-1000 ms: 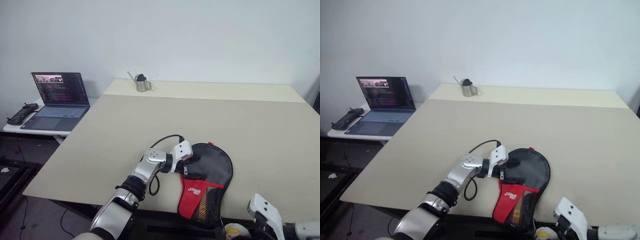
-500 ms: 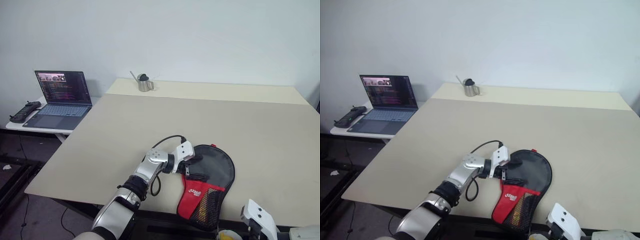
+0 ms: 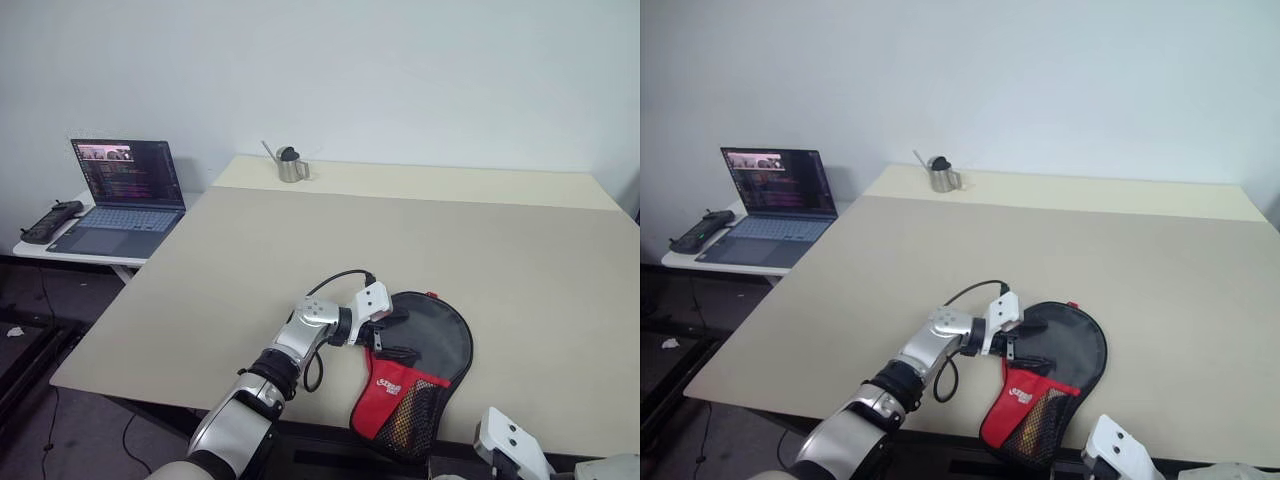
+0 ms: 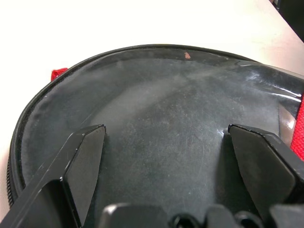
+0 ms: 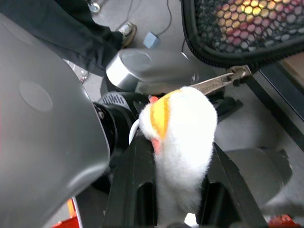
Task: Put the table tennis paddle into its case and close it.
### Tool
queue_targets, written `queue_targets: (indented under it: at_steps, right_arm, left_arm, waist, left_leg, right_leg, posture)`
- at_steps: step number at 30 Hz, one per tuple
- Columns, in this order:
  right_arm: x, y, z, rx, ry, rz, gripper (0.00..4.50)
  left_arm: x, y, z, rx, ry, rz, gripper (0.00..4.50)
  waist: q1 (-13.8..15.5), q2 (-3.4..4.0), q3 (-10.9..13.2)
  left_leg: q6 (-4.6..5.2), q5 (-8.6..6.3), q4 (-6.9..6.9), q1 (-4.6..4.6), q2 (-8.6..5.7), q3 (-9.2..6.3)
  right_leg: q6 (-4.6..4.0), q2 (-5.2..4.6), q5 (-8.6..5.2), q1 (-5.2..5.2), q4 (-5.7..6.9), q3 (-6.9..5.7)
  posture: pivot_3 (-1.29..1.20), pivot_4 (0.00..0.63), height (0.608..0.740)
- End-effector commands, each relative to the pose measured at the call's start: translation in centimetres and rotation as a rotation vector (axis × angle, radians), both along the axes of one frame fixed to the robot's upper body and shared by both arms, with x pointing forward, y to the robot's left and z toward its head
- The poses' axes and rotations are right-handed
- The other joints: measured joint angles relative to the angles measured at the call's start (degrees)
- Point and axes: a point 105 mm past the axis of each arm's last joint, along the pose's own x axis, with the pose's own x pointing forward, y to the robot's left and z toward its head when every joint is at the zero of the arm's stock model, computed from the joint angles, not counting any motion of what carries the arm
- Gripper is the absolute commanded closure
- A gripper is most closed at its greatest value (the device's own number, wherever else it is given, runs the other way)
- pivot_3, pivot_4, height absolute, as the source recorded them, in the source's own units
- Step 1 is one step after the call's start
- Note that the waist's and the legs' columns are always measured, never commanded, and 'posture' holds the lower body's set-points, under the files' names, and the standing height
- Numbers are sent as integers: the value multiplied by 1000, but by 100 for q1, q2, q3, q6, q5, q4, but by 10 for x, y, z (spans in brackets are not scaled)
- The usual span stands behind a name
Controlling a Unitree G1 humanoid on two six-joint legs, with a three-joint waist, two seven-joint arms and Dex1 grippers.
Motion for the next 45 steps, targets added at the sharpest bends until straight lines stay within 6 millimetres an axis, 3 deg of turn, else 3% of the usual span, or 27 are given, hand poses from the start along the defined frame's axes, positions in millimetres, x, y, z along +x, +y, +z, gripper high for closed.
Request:
queue_targets:
  at_steps: [1,10,20,28,35,40,45]
  right_arm:
    - [-30,25,9,121,117,66,3261]
    - [-21,18,9,75,78,53,614]
    - [15,5,24,54,-67,28,614]
    - [63,-29,42,64,-243,-40,614]
    - [100,-35,41,60,-447,-89,614]
    - [143,-41,45,71,-594,-167,614]
    - [173,-45,47,81,-640,-201,614]
  left_arm:
    - [-8,9,-39,146,55,25,0]
    - [-9,8,-38,144,53,21,0]
    - [-10,11,-39,136,56,25,0]
    - [-10,16,-34,111,53,45,0]
    - [-8,35,-6,-15,37,104,0]
    - [-6,52,20,-89,-5,162,0]
    - [-6,85,51,-127,-53,235,0]
  waist:
    - [3,-1,1]
    - [-9,-2,1]
    - [-18,-1,1]
    - [-35,-5,3]
    - [-236,16,14]
    - [-343,4,58]
    - [-388,31,143]
  left_leg:
    - [0,0,0,0,0,-1]
    - [12,-6,8,6,-2,-5]
    - [20,-10,10,11,-1,-5]
    - [20,-10,10,10,-1,-2]
    - [0,1,3,1,1,7]
    - [-4,3,2,-1,3,11]
    - [-16,10,-1,-13,4,7]
  right_leg:
    - [0,0,0,0,0,-1]
    - [0,2,3,6,11,2]
    - [1,3,2,3,31,4]
    - [0,4,2,1,32,7]
    - [-6,8,0,-3,43,27]
    - [-8,10,0,-8,47,35]
    - [-13,12,1,-27,52,36]
  posture:
    - [0,150,740]
    - [0,150,740]
    - [0,150,740]
    - [0,150,740]
    - [0,150,740]
    - [0,150,740]
    - [0,150,740]
